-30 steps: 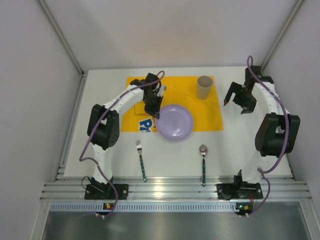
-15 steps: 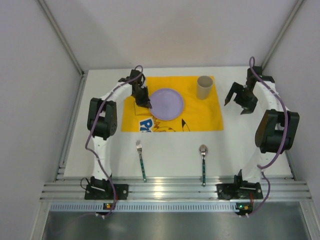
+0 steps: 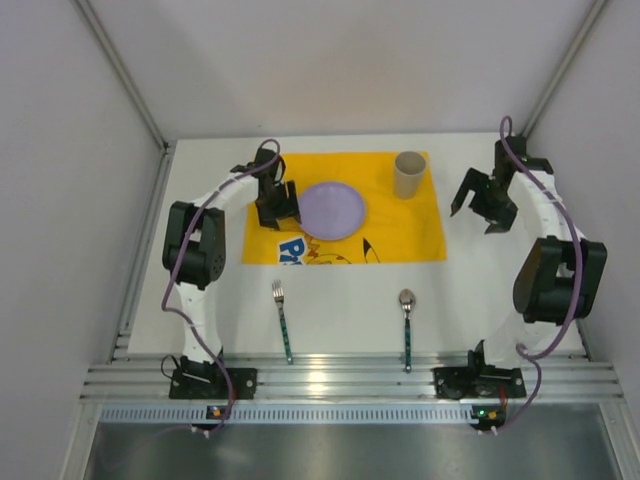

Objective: Set the dinner table for one person

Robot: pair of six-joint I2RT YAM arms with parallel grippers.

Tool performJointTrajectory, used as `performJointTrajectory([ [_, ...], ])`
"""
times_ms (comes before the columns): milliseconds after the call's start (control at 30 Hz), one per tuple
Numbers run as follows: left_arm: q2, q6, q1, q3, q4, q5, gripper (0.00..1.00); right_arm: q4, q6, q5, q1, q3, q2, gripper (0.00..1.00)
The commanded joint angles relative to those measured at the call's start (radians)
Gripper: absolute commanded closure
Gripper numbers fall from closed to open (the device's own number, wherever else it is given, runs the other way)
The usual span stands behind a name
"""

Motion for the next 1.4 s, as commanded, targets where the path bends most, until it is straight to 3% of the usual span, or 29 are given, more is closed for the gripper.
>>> performJointTrajectory([
  [0,-0.155,0.033,0.004,-0.110,-0.035,-0.074,0.29,-0.019,0.028,0.051,0.040,-0.056,-0.144,0.00],
  [267,-0.493,0.006,-0.016,-0.473,-0.062,-0.129,0.32,0.024,0.091,0.077,0.151,-0.247,-0.410,0.00],
  [400,-0.617,-0.023,-0.038,-0.633,-0.054,-0.190,0.33,0.053,0.103,0.014,0.183,-0.342,-0.494,0.00],
  [567,-0.724,-0.108,-0.071,-0.691,-0.080,-0.166,0.37,0.033,0.069,-0.036,0.195,-0.410,-0.605,0.00],
  [667,-0.767,-0.160,-0.159,-0.697,-0.108,-0.193,0.39,0.021,0.057,-0.041,0.195,-0.450,-0.687,0.00],
  [967,-0.844,-0.417,-0.370,-0.852,-0.160,-0.290,0.42,-0.014,0.048,-0.055,0.214,-0.542,-0.839,0.00],
  [1167,-0.779,-0.459,-0.433,-0.905,-0.099,-0.284,0.45,-0.028,0.049,-0.063,0.230,-0.550,-0.854,0.00],
  [1367,-0.657,-0.467,-0.452,-0.933,0.006,-0.244,0.60,-0.030,0.037,-0.035,0.257,-0.557,-0.851,0.00],
])
